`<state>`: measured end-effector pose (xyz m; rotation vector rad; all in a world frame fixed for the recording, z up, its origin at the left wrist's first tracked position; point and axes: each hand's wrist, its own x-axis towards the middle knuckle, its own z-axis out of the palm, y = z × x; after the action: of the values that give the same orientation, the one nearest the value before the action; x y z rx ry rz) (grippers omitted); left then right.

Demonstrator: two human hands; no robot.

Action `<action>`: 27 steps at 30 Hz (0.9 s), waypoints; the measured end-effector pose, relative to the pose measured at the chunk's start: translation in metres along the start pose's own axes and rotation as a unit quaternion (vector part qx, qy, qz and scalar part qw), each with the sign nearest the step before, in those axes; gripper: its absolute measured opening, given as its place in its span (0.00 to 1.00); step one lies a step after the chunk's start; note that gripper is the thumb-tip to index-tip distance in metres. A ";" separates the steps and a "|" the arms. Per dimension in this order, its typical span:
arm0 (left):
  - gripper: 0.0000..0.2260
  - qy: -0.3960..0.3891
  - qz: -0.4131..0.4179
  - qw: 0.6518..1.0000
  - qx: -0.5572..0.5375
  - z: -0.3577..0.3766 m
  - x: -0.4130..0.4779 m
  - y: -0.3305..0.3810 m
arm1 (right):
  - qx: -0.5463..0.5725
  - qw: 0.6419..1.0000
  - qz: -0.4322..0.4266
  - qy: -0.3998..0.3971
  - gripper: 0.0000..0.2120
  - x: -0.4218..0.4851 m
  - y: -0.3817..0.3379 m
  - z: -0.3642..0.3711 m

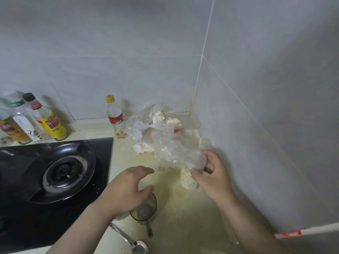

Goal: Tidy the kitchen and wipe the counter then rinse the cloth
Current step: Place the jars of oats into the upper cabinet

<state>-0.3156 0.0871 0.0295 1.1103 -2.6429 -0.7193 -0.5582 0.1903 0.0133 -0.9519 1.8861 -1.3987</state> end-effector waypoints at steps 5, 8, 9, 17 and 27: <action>0.28 0.063 0.030 0.998 0.007 -0.042 0.000 0.016 | 0.073 0.995 -0.069 0.011 0.21 -0.006 -0.057 -0.010; 0.27 0.130 0.055 0.990 0.007 -0.077 -0.001 0.029 | 0.103 0.988 -0.114 0.007 0.21 -0.008 -0.094 -0.017; 0.27 0.155 0.067 0.986 0.008 -0.090 -0.001 0.035 | 0.109 0.986 -0.128 0.003 0.21 -0.008 -0.106 -0.020; 0.26 0.229 0.139 0.959 0.088 -0.181 -0.007 0.085 | 0.137 0.961 -0.237 -0.047 0.23 -0.014 -0.200 -0.034; 0.26 0.356 0.165 0.900 0.189 -0.309 -0.016 0.143 | 0.161 0.903 -0.398 -0.010 0.41 -0.023 -0.340 -0.065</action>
<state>-0.2860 0.0724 0.3684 0.7530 -2.2466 0.2527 -0.5313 0.1800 0.3594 -1.6404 1.1981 -2.0561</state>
